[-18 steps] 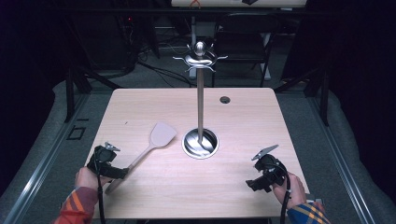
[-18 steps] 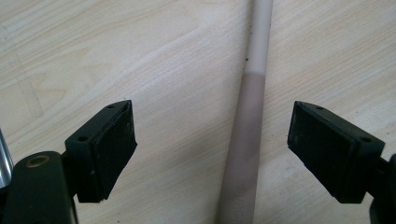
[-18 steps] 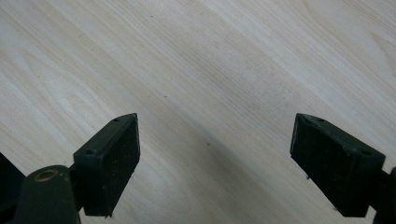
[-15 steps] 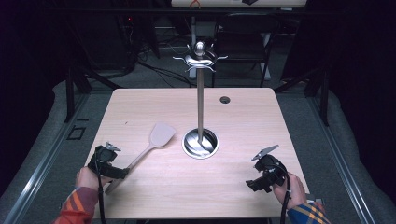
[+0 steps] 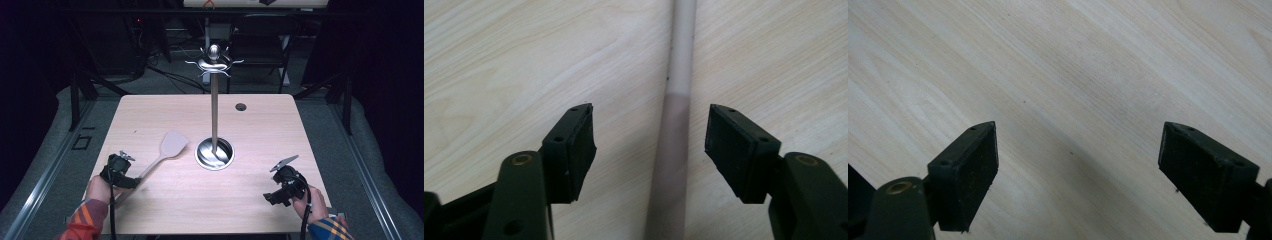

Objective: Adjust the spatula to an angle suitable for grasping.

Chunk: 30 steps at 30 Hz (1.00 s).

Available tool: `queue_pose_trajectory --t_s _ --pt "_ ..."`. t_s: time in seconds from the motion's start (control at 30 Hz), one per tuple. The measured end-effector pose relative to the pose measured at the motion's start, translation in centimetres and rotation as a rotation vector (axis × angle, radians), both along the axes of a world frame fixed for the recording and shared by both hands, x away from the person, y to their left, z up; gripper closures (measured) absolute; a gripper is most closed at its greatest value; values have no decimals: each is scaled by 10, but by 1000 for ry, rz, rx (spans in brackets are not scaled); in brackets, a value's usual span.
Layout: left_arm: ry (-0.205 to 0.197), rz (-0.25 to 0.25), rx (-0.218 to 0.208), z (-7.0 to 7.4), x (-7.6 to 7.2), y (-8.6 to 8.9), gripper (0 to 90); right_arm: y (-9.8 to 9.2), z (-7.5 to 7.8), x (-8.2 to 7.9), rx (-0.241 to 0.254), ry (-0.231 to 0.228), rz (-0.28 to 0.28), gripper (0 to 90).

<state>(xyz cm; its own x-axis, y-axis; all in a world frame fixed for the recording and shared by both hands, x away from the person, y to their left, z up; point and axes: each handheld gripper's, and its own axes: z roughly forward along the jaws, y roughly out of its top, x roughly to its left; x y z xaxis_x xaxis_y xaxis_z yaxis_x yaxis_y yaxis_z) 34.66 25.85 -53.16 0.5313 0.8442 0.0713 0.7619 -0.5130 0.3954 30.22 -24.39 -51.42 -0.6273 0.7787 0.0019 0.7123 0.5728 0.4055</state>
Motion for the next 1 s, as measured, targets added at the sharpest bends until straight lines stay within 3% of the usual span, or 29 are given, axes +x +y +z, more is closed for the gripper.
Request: queue_pose_trajectory --t_s 0.1,0.13,0.27,0.3,0.43,0.5,0.57,0.67,0.7,0.83,0.93,1.0 --pt "30 -22 21 -4 2 -6 424 1 -1 0 -2 5 -3 163" --pt "41 -31 27 -5 1 -6 477 2 0 0 -8 3 3 157" --pt "73 -9 34 -9 -1 0 562 3 -1 -1 0 15 4 158" --pt "92 4 8 -10 -1 4 576 2 -1 -1 -7 14 5 163" --pt "113 1 -20 -10 -3 4 714 3 -1 -1 -2 17 10 158" --pt "135 6 -33 -9 -3 3 716 2 -1 -1 -19 19 15 159" --pt "150 16 -75 -10 -4 3 716 3 -2 0 -10 26 16 160" --pt "156 18 -91 -9 -6 2 715 3 -2 -1 -17 25 18 159" --pt "177 11 -114 -9 -7 0 715 3 -2 -1 -16 26 19 159" --pt "183 12 -118 -9 -9 -3 715 3 -2 -1 -17 31 22 160" --pt "213 32 -156 -9 -10 -5 718 3 -2 -1 -16 31 22 159" --pt "240 32 -204 -9 -12 -8 719 3 -2 -1 -11 31 20 159"
